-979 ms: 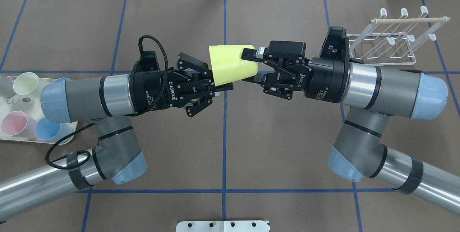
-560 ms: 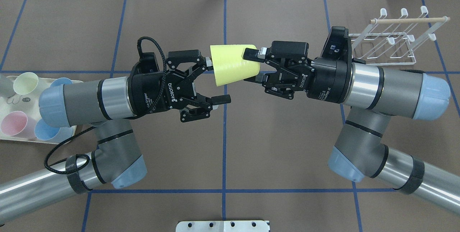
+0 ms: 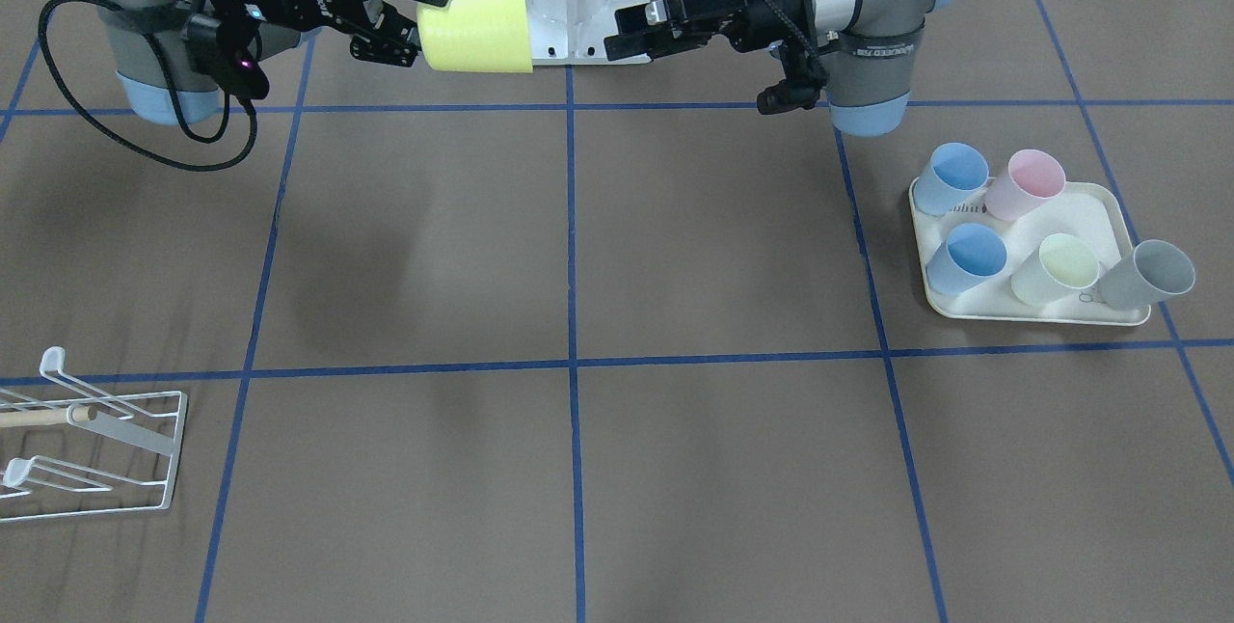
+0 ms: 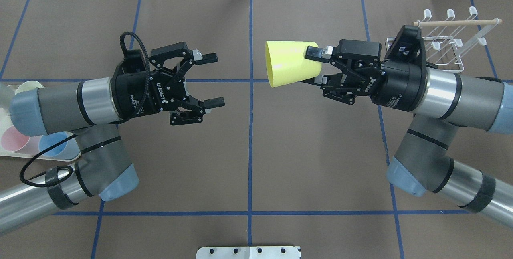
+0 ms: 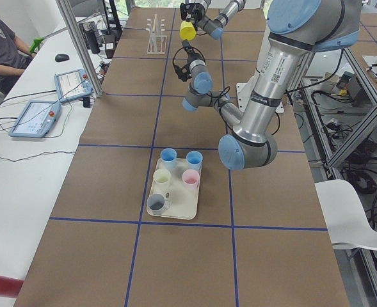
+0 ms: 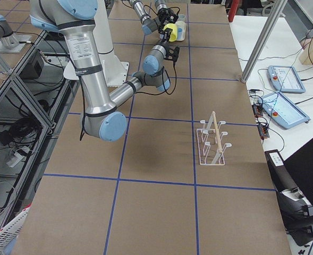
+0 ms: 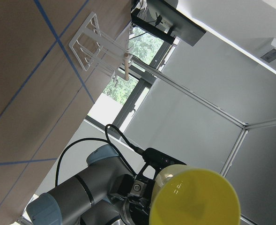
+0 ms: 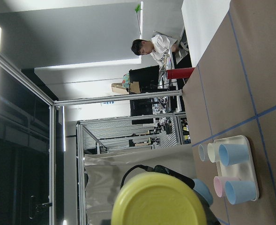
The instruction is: Transfer IKEA cup to right arm and place on rack
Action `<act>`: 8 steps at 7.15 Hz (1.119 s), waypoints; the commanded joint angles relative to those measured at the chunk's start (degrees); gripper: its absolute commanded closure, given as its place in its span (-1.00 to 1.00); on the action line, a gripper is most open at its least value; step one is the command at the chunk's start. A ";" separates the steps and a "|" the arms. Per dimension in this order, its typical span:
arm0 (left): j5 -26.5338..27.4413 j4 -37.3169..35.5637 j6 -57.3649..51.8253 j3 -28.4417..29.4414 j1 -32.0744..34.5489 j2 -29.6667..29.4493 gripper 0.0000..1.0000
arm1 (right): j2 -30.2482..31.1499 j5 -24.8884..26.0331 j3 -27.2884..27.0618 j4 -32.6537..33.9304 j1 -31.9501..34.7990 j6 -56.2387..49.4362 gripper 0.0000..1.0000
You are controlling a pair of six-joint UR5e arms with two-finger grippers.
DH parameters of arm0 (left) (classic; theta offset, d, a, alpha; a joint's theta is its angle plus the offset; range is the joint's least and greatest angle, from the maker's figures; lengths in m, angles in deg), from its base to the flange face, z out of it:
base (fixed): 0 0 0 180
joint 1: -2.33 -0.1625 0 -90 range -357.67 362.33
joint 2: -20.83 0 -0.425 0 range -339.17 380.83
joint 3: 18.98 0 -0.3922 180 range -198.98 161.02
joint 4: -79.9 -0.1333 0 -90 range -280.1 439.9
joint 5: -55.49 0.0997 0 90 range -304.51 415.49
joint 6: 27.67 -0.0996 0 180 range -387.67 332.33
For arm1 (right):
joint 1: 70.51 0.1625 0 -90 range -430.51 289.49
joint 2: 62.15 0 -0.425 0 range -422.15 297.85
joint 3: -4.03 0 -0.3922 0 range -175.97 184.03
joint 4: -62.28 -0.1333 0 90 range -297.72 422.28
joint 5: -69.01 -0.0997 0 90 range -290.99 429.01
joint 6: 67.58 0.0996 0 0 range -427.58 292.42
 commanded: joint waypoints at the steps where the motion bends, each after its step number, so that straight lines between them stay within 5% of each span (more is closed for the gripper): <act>1: -2.17 0.04 -0.16 -0.79 5.78 5.46 -1.00 | 5.55 -0.42 0.68 -1.10 5.44 -0.21 0.69; 3: -10.23 -0.93 -1.98 0.69 13.77 7.85 -1.00 | 11.51 -4.78 2.43 0.21 12.54 -8.57 0.64; 5: -14.73 -4.41 -14.59 4.03 14.95 10.14 -1.00 | 11.90 -26.15 9.18 7.82 28.33 -24.65 0.68; 7: -19.67 -10.84 -19.66 4.13 17.74 10.15 -1.00 | 13.38 -38.08 10.61 19.15 35.84 -45.11 0.74; 8: -22.03 -13.65 -19.93 4.13 19.33 10.06 -1.00 | 13.39 -40.13 10.27 26.34 39.10 -52.52 0.74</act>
